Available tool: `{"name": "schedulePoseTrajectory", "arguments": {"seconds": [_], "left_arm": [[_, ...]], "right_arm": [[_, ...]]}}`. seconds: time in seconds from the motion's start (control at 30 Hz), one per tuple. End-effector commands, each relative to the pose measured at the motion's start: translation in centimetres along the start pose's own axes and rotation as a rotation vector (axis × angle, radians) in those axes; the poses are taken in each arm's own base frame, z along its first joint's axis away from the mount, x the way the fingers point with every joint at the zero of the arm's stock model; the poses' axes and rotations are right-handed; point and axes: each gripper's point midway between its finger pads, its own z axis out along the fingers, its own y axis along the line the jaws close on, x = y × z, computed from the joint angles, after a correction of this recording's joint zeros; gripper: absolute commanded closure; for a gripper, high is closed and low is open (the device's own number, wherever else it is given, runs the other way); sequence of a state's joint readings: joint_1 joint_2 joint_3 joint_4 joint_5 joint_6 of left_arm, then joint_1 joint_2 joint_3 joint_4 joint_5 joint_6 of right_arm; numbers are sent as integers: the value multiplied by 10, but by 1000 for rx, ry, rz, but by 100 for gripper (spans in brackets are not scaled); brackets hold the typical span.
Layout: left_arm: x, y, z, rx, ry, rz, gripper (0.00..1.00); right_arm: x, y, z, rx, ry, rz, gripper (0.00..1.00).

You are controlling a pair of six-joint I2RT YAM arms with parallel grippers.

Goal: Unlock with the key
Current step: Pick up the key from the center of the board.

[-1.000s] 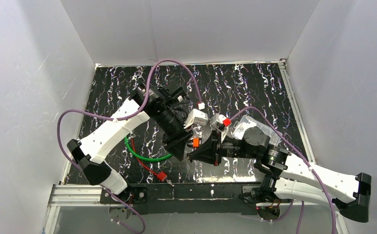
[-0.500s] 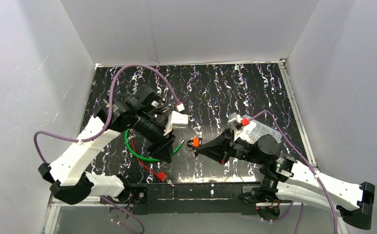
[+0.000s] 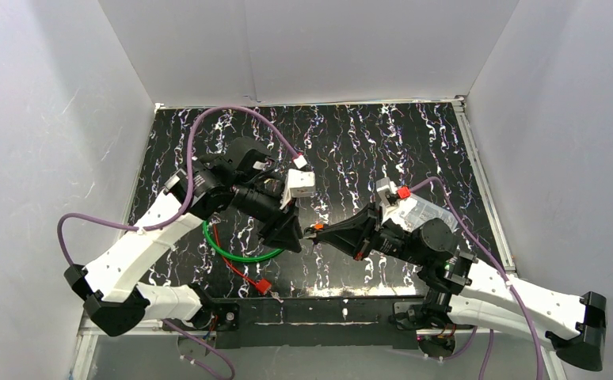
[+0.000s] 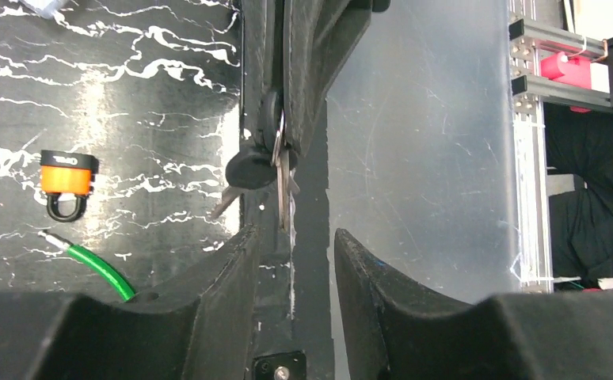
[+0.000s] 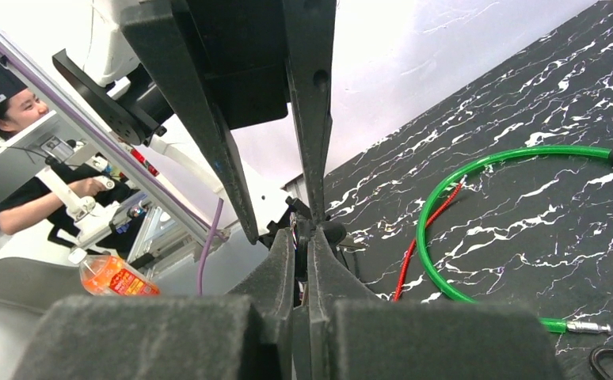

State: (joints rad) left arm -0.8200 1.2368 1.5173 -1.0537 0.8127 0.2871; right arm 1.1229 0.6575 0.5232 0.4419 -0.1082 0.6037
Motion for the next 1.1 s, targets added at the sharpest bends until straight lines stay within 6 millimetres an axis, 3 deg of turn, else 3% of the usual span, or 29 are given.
{"name": "schedulePoseTrajectory", "arguments": {"seconds": [0.0, 0.3, 0.4, 0.57, 0.73, 0.93, 1.07], "left_arm": [[-12, 0, -1, -6, -47, 16, 60], [-15, -7, 4, 67, -50, -17, 67], [-19, -7, 3, 63, -58, -7, 75], [-23, -4, 0, 36, -62, 8, 99], [-26, -1, -5, -3, -60, 34, 100], [-1, -3, -9, -4, 42, 38, 100], [33, 4, -11, 9, 237, -1, 100]], "right_arm": [[-33, 23, 4, -65, -90, -17, 99], [-37, 26, 9, -75, -85, -30, 99], [-38, 27, 10, -78, -79, -34, 99], [-37, 26, 12, -75, -74, -39, 99], [-23, 17, 12, -36, -6, -46, 97], [-9, 1, -19, 85, 91, -71, 59], [-21, -7, -49, 191, 87, -128, 48]]}}
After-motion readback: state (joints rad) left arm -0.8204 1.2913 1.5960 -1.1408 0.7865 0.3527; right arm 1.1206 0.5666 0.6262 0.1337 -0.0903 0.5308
